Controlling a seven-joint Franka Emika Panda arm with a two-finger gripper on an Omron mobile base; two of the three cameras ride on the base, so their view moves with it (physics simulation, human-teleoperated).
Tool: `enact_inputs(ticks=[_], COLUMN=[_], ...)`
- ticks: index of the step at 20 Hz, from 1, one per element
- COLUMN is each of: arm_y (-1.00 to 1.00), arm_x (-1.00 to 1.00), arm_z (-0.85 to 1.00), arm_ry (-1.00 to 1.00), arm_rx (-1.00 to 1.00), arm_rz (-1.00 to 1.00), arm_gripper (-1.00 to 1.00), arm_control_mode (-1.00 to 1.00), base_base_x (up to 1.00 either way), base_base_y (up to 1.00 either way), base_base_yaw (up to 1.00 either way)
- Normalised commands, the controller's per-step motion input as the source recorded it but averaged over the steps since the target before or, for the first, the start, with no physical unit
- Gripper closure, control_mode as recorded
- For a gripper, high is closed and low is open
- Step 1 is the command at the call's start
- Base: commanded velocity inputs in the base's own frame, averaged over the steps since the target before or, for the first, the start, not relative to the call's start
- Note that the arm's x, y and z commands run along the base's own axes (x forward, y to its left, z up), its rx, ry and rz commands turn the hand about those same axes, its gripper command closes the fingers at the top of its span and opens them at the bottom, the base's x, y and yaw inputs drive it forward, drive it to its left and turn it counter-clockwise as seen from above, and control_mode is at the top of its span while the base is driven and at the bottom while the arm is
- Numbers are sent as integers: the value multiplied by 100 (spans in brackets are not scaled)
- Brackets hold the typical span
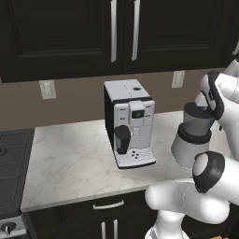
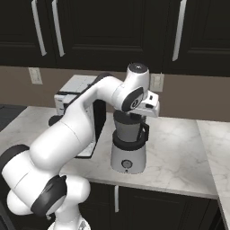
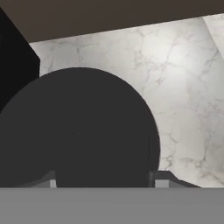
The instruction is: Grab the limes from the fridge, place them in the blender, close the lid, and turn on the blender to create a marinade.
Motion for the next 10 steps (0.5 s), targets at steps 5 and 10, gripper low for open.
enact_inputs(ticks=[5,10], arm_y=[0,0], arm_x=[0,0], arm_z=[0,0], arm_ry=[0,0], arm_rx=[-1,0], arm_rz=[0,0], arm_gripper=[-100,-100], arm_control_mode=[-100,-100], base_base_x=[0,0], base_base_y=[0,0], base_base_yaw=[0,0])
